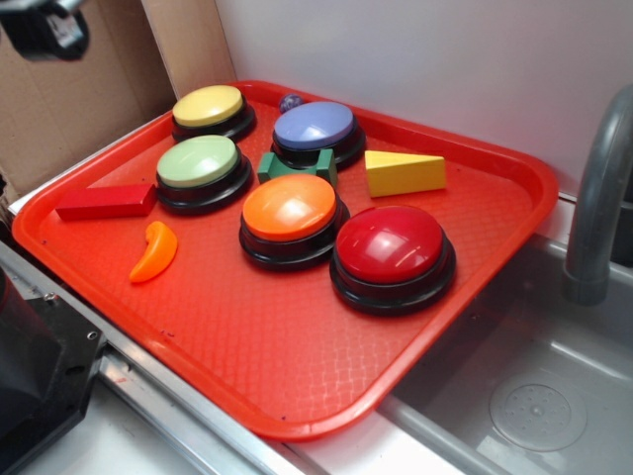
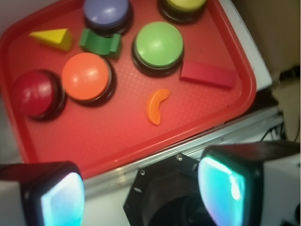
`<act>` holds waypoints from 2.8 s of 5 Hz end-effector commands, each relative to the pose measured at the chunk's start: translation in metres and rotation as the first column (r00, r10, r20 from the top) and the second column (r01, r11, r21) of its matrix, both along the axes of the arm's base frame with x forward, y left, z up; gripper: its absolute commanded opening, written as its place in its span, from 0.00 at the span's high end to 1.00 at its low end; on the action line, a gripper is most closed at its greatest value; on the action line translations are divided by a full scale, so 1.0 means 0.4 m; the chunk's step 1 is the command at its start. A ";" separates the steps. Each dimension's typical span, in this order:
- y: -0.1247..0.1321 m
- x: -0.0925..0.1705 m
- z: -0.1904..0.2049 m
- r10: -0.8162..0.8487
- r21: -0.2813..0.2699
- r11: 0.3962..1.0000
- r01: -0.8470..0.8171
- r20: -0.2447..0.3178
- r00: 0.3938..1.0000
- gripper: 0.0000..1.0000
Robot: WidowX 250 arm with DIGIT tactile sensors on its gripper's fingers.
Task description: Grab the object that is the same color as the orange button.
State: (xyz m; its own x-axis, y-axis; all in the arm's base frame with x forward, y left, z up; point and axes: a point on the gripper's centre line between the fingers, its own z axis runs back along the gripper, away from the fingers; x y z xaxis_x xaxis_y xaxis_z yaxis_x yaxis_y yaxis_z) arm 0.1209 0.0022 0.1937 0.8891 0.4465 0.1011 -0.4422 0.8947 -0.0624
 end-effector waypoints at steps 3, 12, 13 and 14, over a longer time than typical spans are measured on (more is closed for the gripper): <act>0.091 0.054 -0.238 0.394 0.045 0.916 -0.399 0.096 0.914 0.00; 0.115 0.113 -0.454 0.429 -0.025 0.903 -0.428 0.033 0.903 1.00; 0.118 0.115 -0.453 0.436 -0.024 0.900 -0.436 0.039 0.899 1.00; 0.117 0.117 -0.452 0.439 -0.022 0.898 -0.439 0.041 0.897 1.00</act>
